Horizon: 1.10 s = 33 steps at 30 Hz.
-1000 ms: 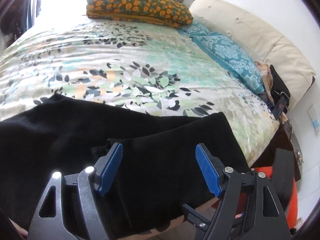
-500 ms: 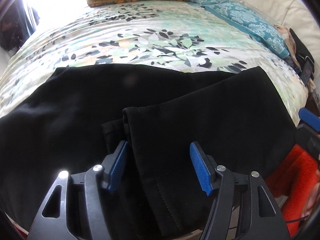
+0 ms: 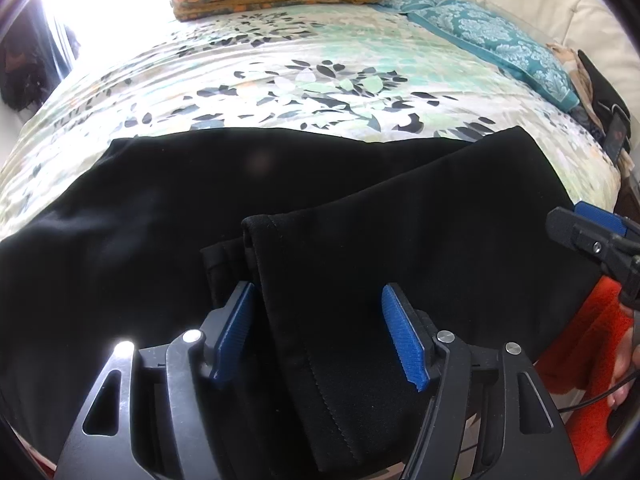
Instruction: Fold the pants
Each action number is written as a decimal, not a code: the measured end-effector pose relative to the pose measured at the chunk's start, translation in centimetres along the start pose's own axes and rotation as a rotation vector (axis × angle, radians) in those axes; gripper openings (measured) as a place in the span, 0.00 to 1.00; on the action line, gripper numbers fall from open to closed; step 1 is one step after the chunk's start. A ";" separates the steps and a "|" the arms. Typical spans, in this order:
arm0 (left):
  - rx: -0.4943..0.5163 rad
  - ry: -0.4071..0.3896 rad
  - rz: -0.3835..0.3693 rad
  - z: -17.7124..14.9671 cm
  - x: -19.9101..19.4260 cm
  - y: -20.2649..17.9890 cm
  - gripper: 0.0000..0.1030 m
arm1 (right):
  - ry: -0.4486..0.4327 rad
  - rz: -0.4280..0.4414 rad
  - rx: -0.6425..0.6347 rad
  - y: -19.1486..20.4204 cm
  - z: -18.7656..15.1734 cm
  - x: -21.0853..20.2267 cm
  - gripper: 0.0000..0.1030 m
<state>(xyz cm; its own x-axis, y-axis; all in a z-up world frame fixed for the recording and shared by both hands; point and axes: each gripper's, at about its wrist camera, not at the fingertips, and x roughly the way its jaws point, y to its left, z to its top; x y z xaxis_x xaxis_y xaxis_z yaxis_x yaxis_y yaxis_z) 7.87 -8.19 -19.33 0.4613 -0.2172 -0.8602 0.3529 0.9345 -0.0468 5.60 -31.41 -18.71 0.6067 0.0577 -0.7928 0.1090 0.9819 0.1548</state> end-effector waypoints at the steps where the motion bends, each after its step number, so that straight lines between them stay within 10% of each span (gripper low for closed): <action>1: 0.000 0.001 0.000 0.0 0.0 0.0 0.66 | 0.021 -0.009 -0.010 0.1 -0.2 0.4 0.95; 9: 0.000 0.004 0.000 0.1 0.0 0.0 0.66 | -0.070 -0.036 -0.002 -0.2 0.0 -1.6 0.95; 15: 0.002 0.005 0.001 0.0 0.1 -0.1 0.66 | 0.099 -0.045 0.027 -1.0 -1.0 1.7 0.95; 23: 0.003 0.005 0.002 0.0 0.1 -0.1 0.66 | -0.032 -0.027 0.005 -0.3 -0.4 -1.3 0.95; 33: 0.012 0.007 -0.001 -0.1 0.1 -0.1 0.66 | 0.083 -0.014 -0.035 0.5 -1.6 0.8 0.95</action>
<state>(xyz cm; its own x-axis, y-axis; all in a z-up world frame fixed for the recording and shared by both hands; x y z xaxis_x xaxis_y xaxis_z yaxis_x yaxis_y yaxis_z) 7.83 -8.33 -19.48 0.4555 -0.2161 -0.8636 0.3631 0.9308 -0.0415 4.88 -30.57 -20.15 0.5381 0.0575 -0.8409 0.0880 0.9884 0.1239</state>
